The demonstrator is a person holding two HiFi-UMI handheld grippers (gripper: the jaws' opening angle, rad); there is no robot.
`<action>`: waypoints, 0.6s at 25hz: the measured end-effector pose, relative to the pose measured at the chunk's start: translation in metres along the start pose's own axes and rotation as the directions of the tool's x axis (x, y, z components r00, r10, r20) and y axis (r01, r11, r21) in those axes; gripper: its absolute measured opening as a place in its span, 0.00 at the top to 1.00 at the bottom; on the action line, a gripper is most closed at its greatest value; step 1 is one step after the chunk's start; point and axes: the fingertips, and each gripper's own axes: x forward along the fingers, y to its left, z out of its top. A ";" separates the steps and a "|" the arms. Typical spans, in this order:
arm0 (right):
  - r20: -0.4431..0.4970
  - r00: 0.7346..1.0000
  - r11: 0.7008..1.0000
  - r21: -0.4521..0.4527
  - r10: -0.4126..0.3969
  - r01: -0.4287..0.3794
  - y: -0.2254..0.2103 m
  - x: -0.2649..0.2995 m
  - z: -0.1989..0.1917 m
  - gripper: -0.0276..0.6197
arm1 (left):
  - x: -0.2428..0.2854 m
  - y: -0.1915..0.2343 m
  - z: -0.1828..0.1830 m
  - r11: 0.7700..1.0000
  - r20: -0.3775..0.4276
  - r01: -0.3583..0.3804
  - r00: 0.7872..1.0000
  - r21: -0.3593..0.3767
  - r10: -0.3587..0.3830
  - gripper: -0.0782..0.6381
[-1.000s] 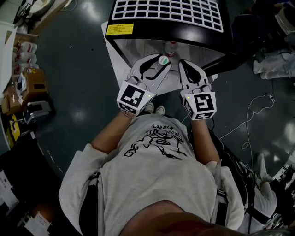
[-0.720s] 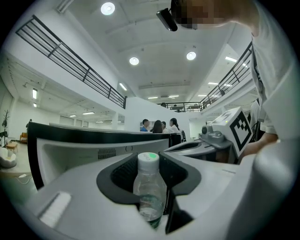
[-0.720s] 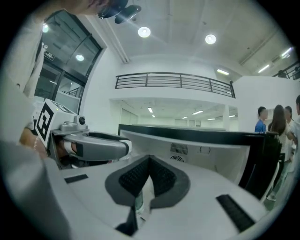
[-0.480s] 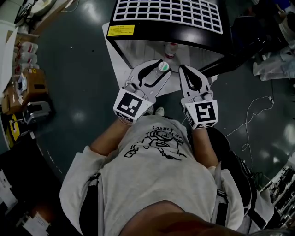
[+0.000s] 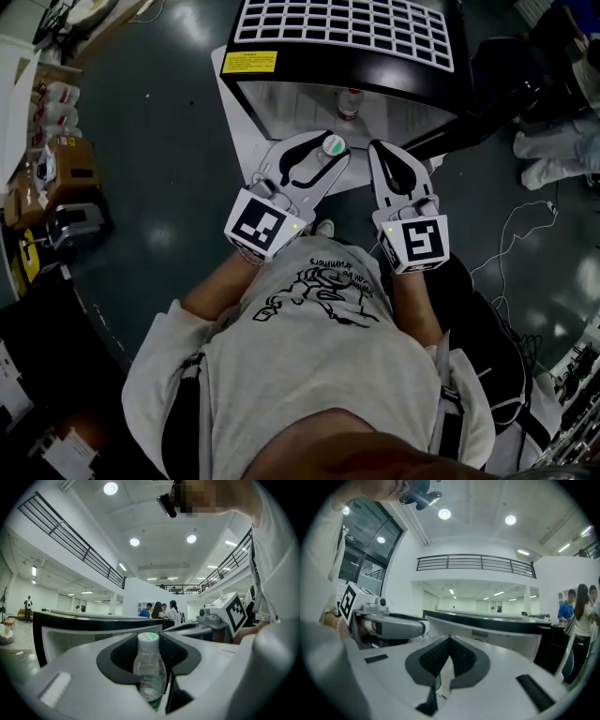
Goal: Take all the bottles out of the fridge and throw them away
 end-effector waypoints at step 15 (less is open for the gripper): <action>0.014 0.999 0.999 -0.002 0.038 -0.038 0.000 -0.007 0.006 0.95 | 0.000 -0.007 0.009 0.999 0.011 -0.039 0.999 -0.006 0.039 0.69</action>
